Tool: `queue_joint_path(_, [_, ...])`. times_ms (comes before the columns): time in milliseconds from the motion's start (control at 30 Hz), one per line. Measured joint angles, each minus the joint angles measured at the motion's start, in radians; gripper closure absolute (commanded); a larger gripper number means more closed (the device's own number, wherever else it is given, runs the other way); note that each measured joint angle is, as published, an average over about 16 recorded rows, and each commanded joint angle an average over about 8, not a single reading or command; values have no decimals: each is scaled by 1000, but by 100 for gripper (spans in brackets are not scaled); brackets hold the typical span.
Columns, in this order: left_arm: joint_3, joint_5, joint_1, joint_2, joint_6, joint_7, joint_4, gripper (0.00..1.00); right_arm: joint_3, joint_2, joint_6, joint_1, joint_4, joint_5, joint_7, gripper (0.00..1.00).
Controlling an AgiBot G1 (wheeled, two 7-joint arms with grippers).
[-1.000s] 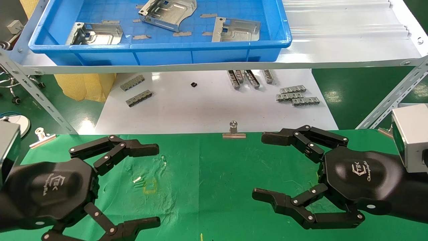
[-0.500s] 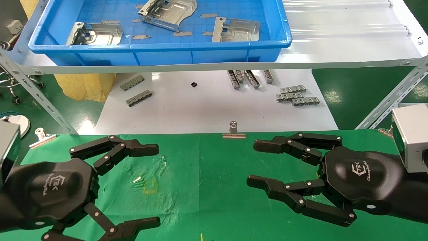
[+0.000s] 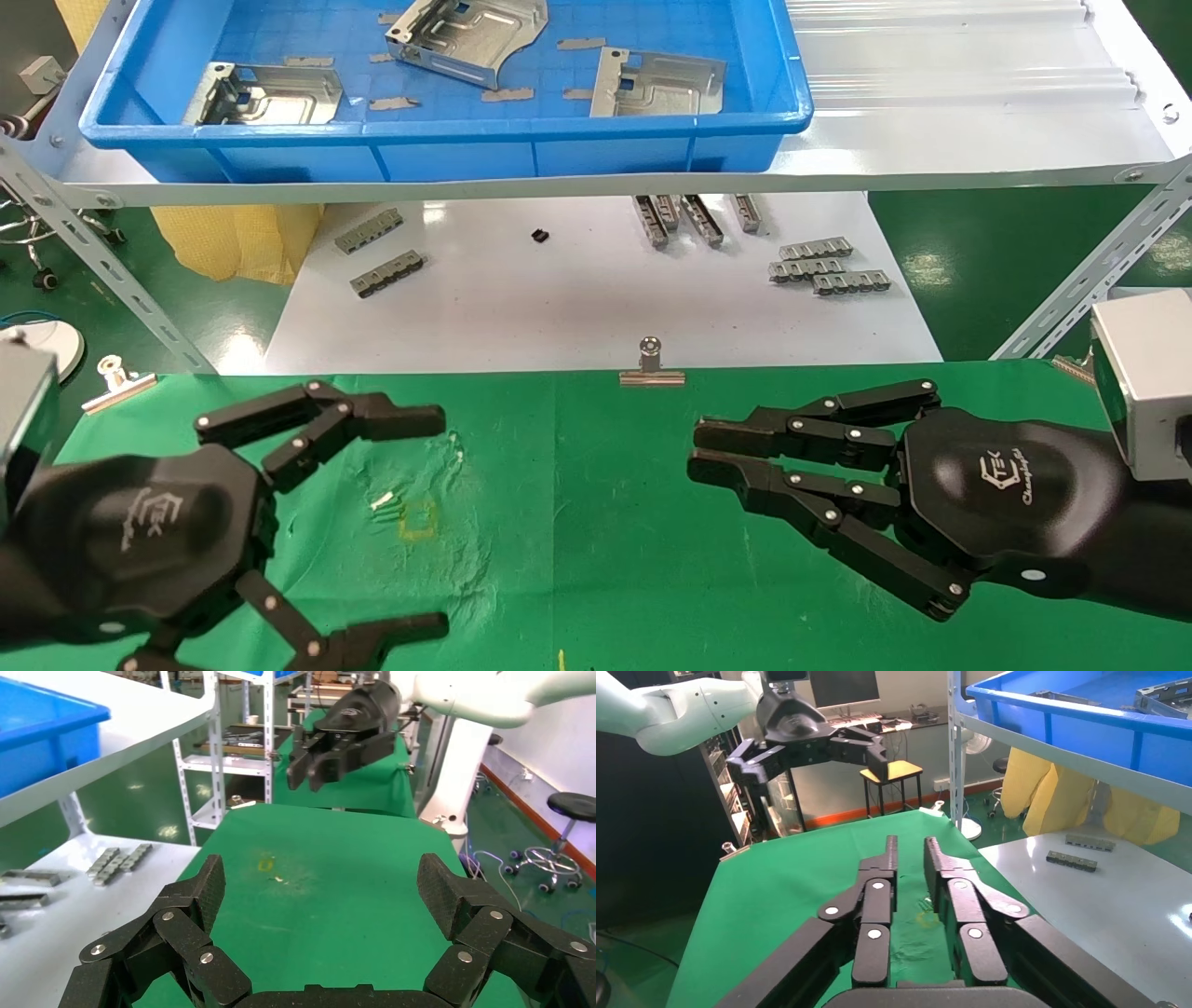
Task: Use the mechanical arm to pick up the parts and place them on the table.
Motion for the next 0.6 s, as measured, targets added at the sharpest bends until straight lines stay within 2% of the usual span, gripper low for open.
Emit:
queue_joint_path(133, [7,30,-72,25,-18,-6,22,0,0,0,0,0,0,0,0,100])
queue_joint_path(300, [34,107,-221,90,-55,-13,112,0,0,0,0,0,0,0,0,100])
queue_joint_path(600, [123,300,-537,287,-150,14,463,0,0,0,0,0,0,0,0,100])
